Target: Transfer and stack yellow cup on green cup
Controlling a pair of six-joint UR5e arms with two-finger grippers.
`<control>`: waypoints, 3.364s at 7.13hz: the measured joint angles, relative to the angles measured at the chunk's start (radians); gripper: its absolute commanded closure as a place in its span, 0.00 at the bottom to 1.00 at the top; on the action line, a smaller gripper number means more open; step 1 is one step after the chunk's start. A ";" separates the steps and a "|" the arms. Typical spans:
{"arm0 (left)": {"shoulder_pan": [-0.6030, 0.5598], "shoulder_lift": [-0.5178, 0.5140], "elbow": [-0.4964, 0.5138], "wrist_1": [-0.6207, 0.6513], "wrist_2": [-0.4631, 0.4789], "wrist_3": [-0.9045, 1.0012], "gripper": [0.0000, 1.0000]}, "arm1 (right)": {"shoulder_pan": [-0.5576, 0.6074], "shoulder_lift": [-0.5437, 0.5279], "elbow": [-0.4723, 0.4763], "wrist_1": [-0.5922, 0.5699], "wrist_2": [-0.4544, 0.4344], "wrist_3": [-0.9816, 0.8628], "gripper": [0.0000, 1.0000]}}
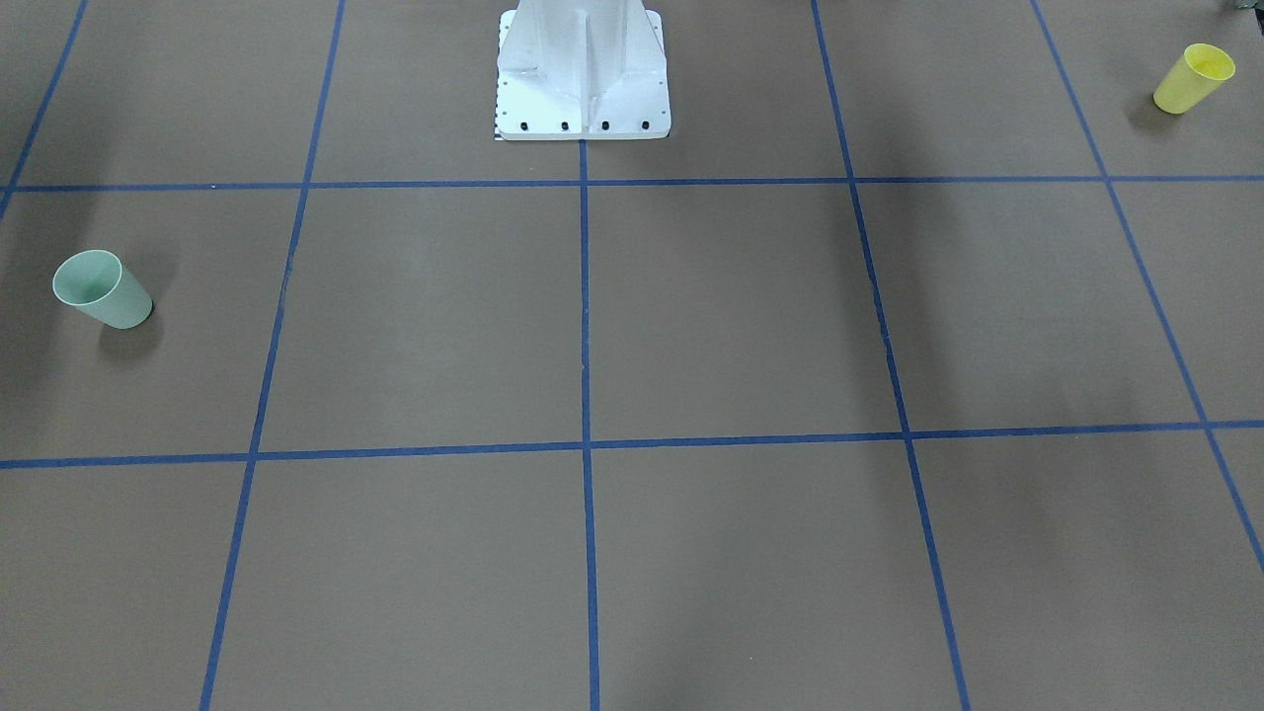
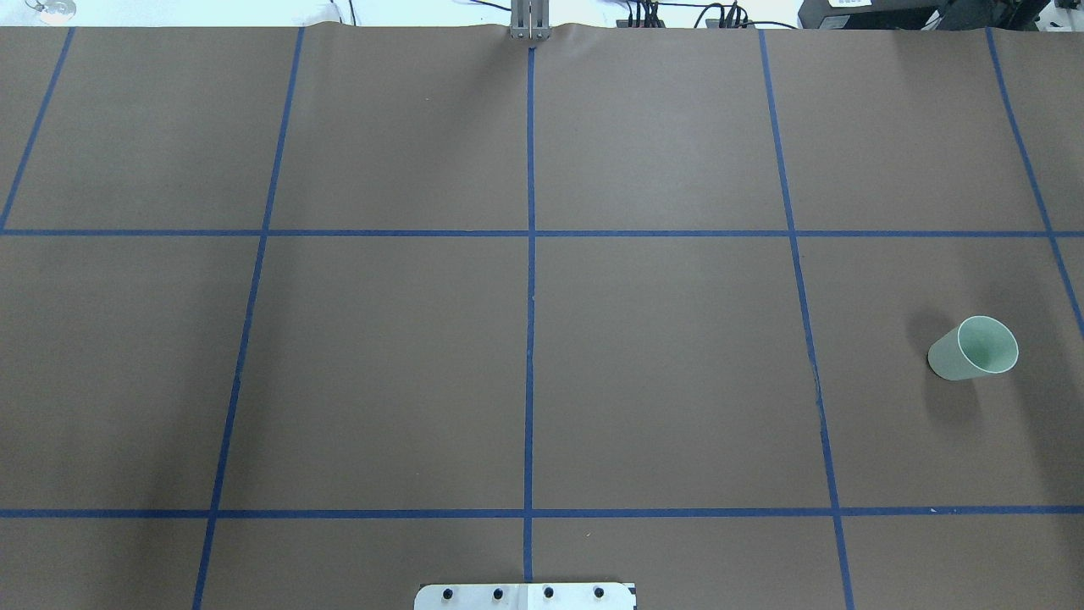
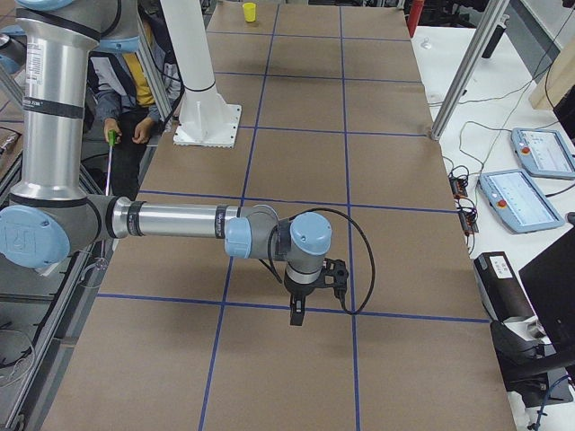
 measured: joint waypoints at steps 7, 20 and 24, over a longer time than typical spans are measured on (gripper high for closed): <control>-0.001 -0.022 -0.035 -0.073 -0.035 -0.014 0.00 | 0.000 0.000 0.000 0.001 0.000 0.000 0.00; 0.155 0.019 -0.157 -0.474 0.469 -0.757 0.00 | 0.000 -0.009 0.001 -0.002 0.010 0.000 0.00; 0.220 0.112 -0.303 -0.104 0.801 -1.040 0.00 | -0.003 -0.014 0.003 0.000 0.009 0.000 0.00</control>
